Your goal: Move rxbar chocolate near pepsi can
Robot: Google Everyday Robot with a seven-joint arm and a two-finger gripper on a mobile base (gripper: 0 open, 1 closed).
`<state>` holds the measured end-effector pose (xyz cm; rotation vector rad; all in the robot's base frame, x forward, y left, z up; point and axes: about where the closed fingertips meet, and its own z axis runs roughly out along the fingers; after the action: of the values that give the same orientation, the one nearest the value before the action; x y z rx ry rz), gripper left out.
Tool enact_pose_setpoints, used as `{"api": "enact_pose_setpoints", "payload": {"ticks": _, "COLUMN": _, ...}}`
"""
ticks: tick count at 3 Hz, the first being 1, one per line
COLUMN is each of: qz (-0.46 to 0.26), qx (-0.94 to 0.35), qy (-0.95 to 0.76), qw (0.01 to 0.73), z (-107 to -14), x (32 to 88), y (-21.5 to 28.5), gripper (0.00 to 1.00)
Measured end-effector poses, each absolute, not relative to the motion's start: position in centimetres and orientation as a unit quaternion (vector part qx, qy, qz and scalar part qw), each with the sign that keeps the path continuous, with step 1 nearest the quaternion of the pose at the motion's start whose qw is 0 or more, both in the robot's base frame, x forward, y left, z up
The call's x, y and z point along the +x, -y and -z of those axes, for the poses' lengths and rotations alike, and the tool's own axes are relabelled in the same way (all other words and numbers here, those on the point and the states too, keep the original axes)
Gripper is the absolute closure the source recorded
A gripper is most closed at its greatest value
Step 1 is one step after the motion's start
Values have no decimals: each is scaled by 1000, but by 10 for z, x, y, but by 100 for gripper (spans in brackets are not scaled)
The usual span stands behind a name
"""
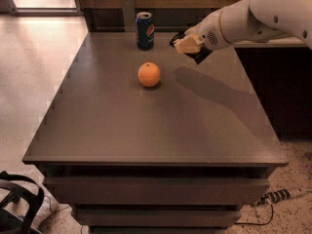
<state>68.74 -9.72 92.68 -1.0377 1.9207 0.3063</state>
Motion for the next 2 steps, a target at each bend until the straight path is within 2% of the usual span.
{"api": "enact_pose_setpoints", "payload": {"ticks": 2, "qz": -135, "qx": -417, "qy": -777, "qw": 451, "z": -922, "x": 699, "y": 99, "gripper": 100}}
